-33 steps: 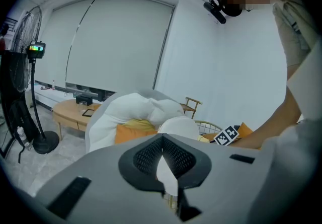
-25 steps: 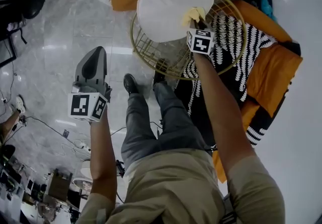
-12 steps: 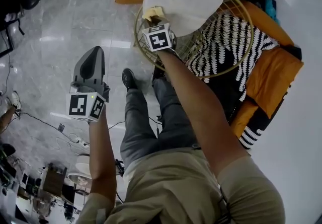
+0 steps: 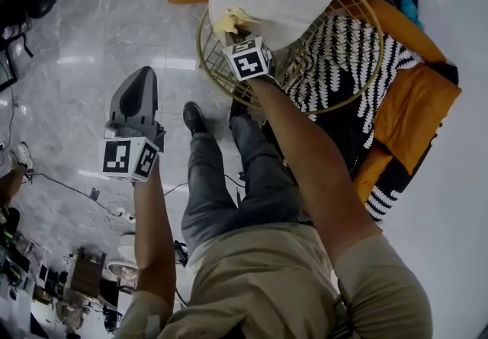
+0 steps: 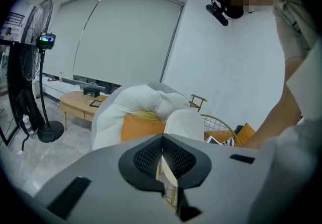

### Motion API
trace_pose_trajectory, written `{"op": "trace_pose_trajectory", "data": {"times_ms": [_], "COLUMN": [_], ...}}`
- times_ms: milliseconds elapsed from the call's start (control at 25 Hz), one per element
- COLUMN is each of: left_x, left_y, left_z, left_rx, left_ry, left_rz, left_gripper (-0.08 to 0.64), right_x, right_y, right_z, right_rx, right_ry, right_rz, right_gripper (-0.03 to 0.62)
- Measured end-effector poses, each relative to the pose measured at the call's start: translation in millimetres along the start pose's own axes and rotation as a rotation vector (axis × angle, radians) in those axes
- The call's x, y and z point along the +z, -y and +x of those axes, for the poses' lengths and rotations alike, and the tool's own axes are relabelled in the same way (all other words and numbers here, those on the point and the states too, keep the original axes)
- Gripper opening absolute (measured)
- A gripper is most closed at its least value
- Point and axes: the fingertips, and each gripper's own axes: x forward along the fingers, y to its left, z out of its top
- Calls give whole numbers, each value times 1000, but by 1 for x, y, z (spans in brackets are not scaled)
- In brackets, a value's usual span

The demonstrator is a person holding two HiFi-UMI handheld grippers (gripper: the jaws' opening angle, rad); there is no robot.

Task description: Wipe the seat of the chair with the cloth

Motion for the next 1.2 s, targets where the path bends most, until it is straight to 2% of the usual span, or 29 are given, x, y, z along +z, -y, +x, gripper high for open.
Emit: {"op": "trace_pose_trajectory", "data": {"times_ms": [280,440,520,680,880,1200], "left_x": [-3,1,6,18,44,89], "left_y": [6,9,10,14,23,12], "left_z": [14,16,15,10,-8,-47], "left_rx": [-21,-31,-30,-40,-52,-79], "left_ry": [-17,-12,-12,3,25,41], "left_rz": [14,32,39,64,104,156], "left_gripper": [15,15,15,15,15,15], "right_x": [-71,-109,-115,-109,-97,-37], "right_y": [93,170,194,192,178,151], "right_z": [-15,-48,-65,-83,-109,-178], "right_rx": [-131,-283,-329,-319,-319,-344], "right_ry": [-105,-150,-156,-153,-114,19], "right_rz": [45,194,226,189,233,289], "right_gripper": [52,52,52,52,52,52]}}
